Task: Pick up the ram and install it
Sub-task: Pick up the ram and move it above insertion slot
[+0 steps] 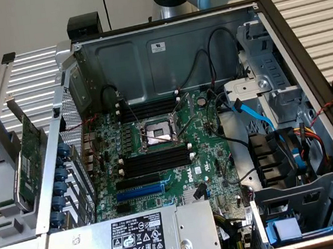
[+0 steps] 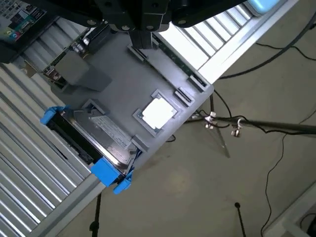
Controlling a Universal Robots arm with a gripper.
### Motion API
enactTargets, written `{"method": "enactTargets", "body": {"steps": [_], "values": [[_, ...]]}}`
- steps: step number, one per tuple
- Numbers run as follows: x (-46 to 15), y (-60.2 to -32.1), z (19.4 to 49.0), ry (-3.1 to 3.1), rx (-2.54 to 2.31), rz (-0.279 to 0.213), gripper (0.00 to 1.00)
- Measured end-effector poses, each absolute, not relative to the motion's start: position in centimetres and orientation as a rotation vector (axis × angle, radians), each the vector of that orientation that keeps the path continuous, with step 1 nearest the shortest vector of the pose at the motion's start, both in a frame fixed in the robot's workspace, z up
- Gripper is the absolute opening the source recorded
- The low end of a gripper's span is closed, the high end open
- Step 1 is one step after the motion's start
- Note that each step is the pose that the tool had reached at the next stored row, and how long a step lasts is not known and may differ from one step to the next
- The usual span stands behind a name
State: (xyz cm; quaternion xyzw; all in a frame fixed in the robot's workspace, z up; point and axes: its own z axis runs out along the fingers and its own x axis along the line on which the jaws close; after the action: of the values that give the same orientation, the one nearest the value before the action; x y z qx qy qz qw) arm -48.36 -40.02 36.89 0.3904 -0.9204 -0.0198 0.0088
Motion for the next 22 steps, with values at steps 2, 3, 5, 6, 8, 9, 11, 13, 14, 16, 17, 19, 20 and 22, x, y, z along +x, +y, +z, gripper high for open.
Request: {"method": "enactTargets", "body": {"steps": [2,3,5,6,8,9,11,13,14,16,17,19,20,22], "values": [[-48.36,-40.02,36.89,-2.852,1.272,-0.061,0.11],[-48.36,-40.02,36.89,-2.840,1.298,-0.061,0.11],[-48.36,-40.02,36.88,-2.816,1.348,-0.061,0.11],[-48.36,-40.02,36.88,-2.803,1.372,-0.060,0.11],[-48.36,-40.02,36.88,-2.777,1.423,-0.060,0.11],[-48.36,-40.02,36.88,-2.764,1.448,-0.059,0.11],[-48.36,-40.02,36.88,-2.736,1.498,-0.059,0.11],[-48.36,-40.02,36.89,-2.707,1.549,-0.058,0.11],[-48.36,-40.02,36.88,-2.693,1.573,-0.057,0.11],[-48.36,-40.02,36.88,-2.664,1.622,-0.056,0.11],[-48.36,-40.02,36.88,-2.649,1.646,-0.056,0.11],[-48.36,-40.02,36.88,-2.620,1.693,-0.054,0.11],[-48.36,-40.02,36.88,-2.604,1.718,-0.053,0.11],[-48.35,-40.02,36.88,-2.574,1.765,-0.051,0.11]]}}
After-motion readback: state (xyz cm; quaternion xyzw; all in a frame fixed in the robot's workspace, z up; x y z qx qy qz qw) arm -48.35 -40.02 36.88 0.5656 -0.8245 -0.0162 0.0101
